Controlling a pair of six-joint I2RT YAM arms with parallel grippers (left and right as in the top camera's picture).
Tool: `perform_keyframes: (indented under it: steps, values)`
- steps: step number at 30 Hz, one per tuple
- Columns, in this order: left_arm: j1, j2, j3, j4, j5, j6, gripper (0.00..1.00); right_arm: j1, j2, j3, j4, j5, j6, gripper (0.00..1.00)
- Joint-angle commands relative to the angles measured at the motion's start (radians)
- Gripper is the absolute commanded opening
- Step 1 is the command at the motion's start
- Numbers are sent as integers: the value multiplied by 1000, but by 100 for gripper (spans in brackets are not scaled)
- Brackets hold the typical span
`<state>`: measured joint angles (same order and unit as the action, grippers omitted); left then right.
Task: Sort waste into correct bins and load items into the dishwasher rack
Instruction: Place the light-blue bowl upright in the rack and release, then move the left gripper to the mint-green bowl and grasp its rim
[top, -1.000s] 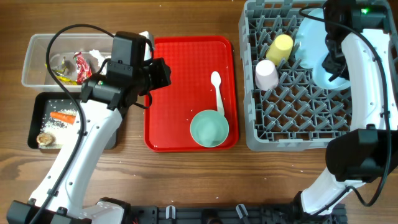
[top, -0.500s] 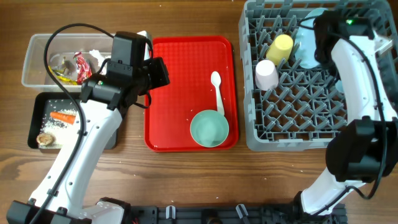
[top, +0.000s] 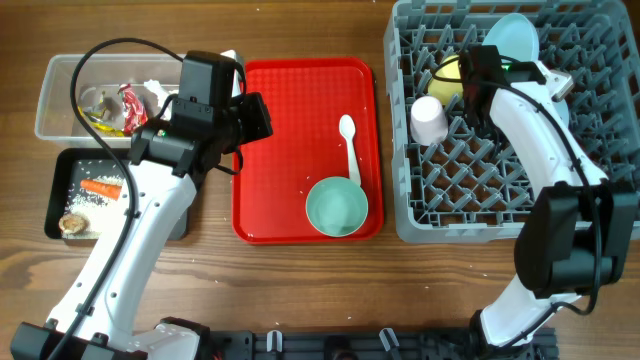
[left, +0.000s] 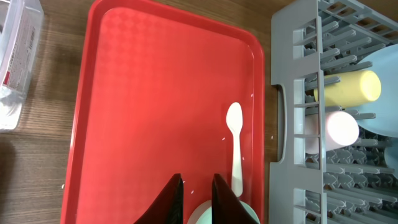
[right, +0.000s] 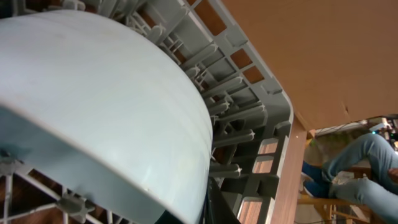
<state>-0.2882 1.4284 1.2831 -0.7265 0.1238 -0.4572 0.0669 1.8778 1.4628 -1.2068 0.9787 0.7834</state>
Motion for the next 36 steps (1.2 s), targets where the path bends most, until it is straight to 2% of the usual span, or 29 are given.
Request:
perform_keyframes:
  steps: [1, 6, 13, 16, 20, 25, 29, 33, 35, 36]
  values:
    - [5, -19, 13, -4, -13, 8, 16, 18, -6, -12, 16, -220, -83, 4]
    - [5, -19, 13, -3, -13, 8, 17, 20, -6, -12, 55, -363, -231, 4]
    - [5, -19, 13, -4, -13, 8, 21, 20, -6, -12, 51, -538, -316, 6]
    - [5, -19, 13, -6, -13, 8, 24, 20, -6, -11, 47, -543, -340, 24]
    - [5, -19, 13, -7, -13, 8, 24, 20, -28, 0, 47, -552, -394, 76]
    - [5, -19, 13, -7, -13, 8, 25, 20, -136, 49, 43, -601, -422, 79]
    - [5, -19, 13, -7, -13, 8, 25, 20, -284, 63, 71, -671, -495, 78]
    - [5, -19, 13, -32, -13, 8, 24, 20, -430, 63, 100, -678, -508, 79]
    - [5, -18, 13, -51, -14, 8, 24, 20, -480, 63, 122, -751, -557, 81]
    - [5, -17, 9, -56, -14, 8, 24, 20, -499, 63, 139, -857, -623, 82]
